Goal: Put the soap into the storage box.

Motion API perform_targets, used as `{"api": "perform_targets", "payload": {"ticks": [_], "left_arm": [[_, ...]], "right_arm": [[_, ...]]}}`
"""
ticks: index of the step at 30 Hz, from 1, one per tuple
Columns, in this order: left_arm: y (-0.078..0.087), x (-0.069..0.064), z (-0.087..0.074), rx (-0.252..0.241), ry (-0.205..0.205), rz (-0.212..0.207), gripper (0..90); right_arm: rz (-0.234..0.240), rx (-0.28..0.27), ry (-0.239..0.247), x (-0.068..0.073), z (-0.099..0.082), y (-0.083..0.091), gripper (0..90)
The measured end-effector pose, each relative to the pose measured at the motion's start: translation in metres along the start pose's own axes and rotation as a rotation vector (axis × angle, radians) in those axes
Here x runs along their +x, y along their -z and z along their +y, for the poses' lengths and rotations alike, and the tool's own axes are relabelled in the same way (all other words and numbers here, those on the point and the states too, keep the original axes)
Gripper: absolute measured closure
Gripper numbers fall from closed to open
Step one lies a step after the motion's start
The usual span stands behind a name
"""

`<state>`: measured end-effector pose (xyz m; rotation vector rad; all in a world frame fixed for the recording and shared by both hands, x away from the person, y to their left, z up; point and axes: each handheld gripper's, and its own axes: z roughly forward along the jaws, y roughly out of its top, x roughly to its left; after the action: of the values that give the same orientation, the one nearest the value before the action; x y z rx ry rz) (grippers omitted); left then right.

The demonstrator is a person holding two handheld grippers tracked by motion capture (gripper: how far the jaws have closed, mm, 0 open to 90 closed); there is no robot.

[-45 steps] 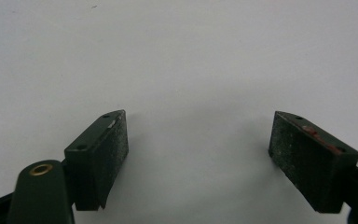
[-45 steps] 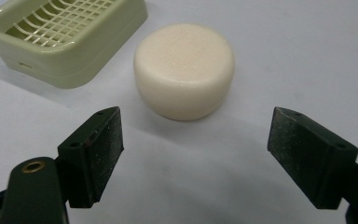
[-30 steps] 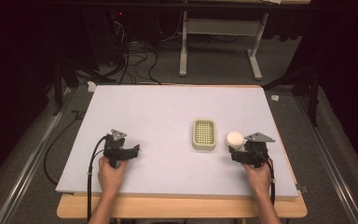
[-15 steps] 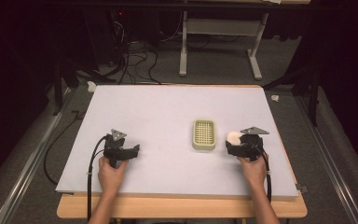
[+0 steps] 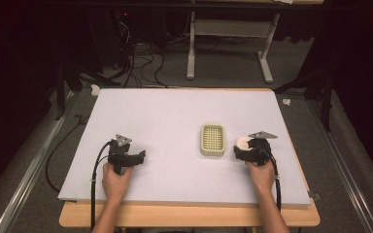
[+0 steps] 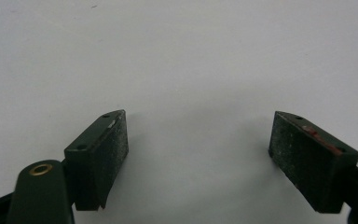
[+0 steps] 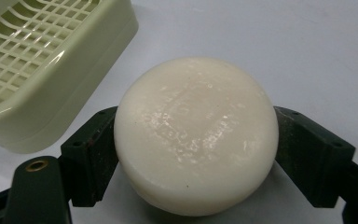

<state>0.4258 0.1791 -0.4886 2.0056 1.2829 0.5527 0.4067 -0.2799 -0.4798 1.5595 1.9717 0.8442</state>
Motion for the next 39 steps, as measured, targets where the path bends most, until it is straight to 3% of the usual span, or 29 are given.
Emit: {"api": "perform_targets", "payload": {"ticks": [25, 39], "left_arm": [[0.000, 0.000, 0.000, 0.000, 0.000, 0.000, 20.1], [0.000, 0.000, 0.000, 0.001, 0.000, -0.001, 20.1]], "right_arm": [[-0.002, -0.015, 0.021, 0.002, 0.000, 0.002, 24.8], [0.043, -0.068, 0.013, 0.001, 0.009, 0.023, 24.9]]}}
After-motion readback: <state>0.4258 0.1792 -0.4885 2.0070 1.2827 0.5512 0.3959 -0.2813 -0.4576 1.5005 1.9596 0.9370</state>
